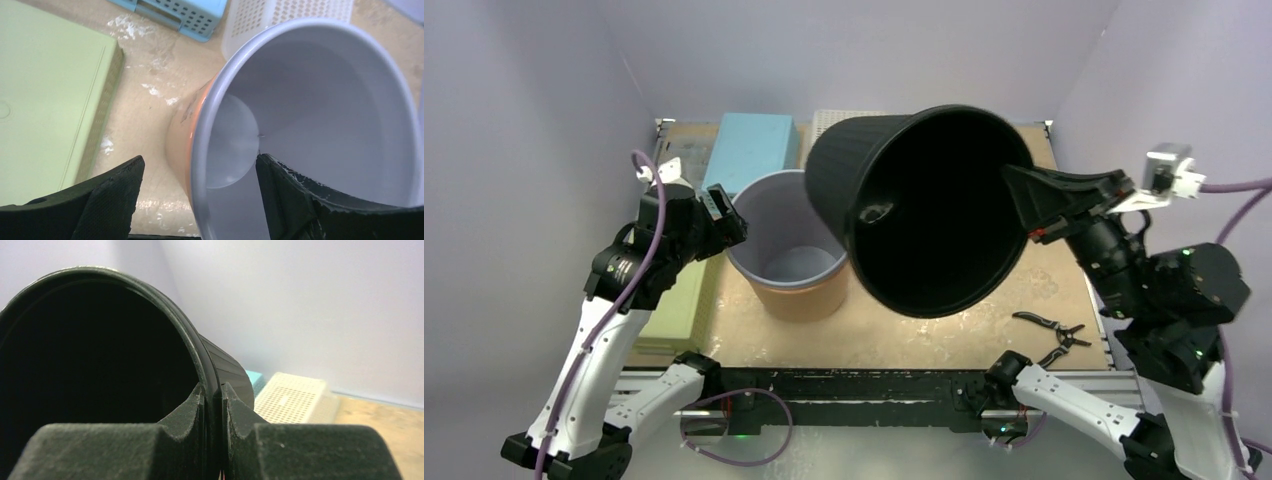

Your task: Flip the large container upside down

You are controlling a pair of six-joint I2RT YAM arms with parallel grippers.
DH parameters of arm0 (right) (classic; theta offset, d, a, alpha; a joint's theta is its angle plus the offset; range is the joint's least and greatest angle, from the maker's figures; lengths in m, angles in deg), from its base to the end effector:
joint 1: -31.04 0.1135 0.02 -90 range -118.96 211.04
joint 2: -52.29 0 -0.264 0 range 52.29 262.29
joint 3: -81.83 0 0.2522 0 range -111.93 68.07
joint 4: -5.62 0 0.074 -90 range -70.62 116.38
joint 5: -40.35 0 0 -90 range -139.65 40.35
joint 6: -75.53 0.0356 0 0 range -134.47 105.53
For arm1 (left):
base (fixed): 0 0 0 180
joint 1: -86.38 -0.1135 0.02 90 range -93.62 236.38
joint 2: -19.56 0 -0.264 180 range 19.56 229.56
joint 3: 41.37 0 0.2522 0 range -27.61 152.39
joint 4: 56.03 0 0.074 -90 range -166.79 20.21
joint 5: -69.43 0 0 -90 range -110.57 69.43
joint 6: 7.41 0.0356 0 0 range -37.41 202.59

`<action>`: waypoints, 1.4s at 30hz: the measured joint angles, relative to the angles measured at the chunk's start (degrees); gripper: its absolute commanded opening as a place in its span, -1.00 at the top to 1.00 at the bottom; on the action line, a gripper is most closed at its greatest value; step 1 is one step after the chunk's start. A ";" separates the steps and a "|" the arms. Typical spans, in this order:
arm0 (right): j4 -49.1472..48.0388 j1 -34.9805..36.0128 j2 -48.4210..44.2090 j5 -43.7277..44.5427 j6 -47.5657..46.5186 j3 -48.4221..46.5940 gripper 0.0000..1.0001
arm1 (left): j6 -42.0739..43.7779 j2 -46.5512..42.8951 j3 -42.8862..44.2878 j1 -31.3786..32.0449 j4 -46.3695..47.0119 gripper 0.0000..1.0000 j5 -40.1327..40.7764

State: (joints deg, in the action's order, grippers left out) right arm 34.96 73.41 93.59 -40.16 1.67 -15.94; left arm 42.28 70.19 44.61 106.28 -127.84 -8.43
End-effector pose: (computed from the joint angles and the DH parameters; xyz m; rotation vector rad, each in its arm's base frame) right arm 0.0469 0.0348 0.5477 -0.1070 1.1356 0.8218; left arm 0.1396 -0.0426 0.3988 -0.5083 2.1543 -0.3560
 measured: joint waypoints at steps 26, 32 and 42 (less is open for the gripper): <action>26.43 0.00 14.97 32.39 6.25 6.99 1.00 | 4.57 5.66 0.44 0.04 -6.47 0.62 11.89; 25.86 -0.13 15.50 30.29 8.61 9.01 0.85 | 5.14 6.03 4.83 0.04 -8.33 0.22 13.66; 23.41 -7.04 18.10 18.51 9.42 12.20 0.70 | 5.49 4.52 6.84 0.04 -7.96 0.08 12.00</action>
State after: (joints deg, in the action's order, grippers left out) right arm 58.36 66.37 111.69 -21.64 11.09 -3.74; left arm 47.76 74.71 51.46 106.32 -135.79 3.57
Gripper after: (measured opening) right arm 0.147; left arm 0.451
